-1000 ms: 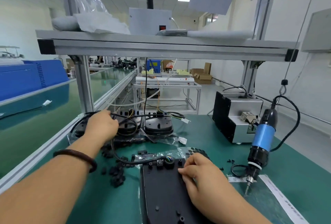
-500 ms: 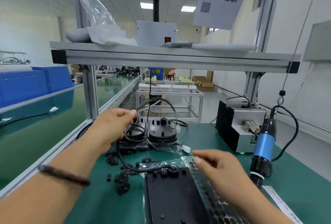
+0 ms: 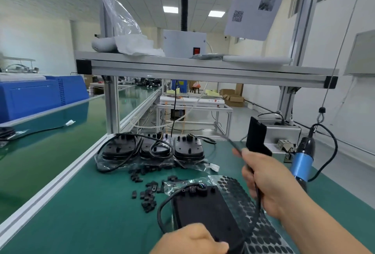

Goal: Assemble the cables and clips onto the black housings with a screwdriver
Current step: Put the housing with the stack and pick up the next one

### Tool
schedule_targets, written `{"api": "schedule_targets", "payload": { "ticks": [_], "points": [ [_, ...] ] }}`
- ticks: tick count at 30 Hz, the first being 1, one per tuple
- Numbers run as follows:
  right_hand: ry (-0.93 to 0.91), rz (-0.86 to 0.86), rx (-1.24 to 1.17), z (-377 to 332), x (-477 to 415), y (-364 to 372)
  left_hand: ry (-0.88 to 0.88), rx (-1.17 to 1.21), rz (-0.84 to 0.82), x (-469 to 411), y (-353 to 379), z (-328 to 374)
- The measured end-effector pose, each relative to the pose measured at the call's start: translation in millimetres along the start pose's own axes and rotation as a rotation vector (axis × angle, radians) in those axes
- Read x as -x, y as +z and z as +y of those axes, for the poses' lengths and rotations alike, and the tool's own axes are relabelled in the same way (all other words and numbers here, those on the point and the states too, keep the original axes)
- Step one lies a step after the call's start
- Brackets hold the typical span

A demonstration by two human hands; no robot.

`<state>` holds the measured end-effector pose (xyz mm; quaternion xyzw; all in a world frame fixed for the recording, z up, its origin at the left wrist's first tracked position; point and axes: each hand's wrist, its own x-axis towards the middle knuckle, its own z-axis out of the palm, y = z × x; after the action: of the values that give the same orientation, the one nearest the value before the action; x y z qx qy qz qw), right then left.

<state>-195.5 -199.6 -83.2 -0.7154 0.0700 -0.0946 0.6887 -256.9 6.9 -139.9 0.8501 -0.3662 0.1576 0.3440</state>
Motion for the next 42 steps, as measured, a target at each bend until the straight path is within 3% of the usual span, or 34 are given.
{"api": "schedule_targets", "payload": {
  "ticks": [2,5,6,9,11,12,16,18,21,23,25,29,30,33,42],
  "points": [
    [-0.083,-0.012,0.089,13.4,4.8,-4.4,0.04,-0.063,0.034,-8.0,-5.6,-3.0],
    [-0.153,-0.081,0.116,30.3,8.2,-8.1,0.025,-0.203,0.314,-30.5,-31.0,-25.4],
    [-0.154,-0.129,0.101,32.0,8.9,-7.9,-0.007,-0.28,0.265,-40.7,-41.5,-31.8],
    [-0.125,-0.239,0.092,27.7,9.5,-6.1,-0.167,-0.524,-0.188,-71.3,-54.9,-49.1],
    [-0.096,-0.256,0.103,25.7,4.0,-3.3,-0.237,-0.387,-0.345,-79.5,-50.7,-52.7],
    [-0.076,-0.241,0.118,26.6,0.5,-0.5,-0.266,-0.284,-0.317,-79.5,-47.0,-53.9],
    [-0.064,-0.123,0.165,40.7,-6.1,9.6,-0.622,0.158,0.124,-61.9,-26.9,-58.6],
    [-0.158,-0.105,0.366,51.0,2.1,8.0,-0.742,0.3,0.266,-45.5,-15.6,-54.3],
    [-0.329,-0.127,0.765,60.3,13.1,2.4,-0.759,0.089,0.303,-24.8,-3.0,-49.0],
    [-0.368,-0.156,0.876,61.4,16.4,0.1,-0.769,-0.025,0.288,-15.6,-1.2,-45.4],
    [-0.359,-0.153,0.909,59.2,18.3,-0.3,-0.848,0.034,0.269,-10.1,2.1,-41.9],
    [-0.306,-0.137,0.98,49.5,21.0,4.9,-1.12,0.652,0.462,-11.8,6.9,-32.0],
    [-0.288,-0.138,1.014,47.5,20.7,7.0,-1.148,0.762,0.437,-13.3,5.7,-29.7],
    [-0.221,-0.138,1.06,43.8,17.9,11.4,-1.157,0.813,0.31,-18.1,3.0,-25.8],
    [-0.218,-0.059,0.877,40.3,14.4,22.6,-0.975,0.528,0.338,-33.3,-1.5,-13.5]
  ]
}}
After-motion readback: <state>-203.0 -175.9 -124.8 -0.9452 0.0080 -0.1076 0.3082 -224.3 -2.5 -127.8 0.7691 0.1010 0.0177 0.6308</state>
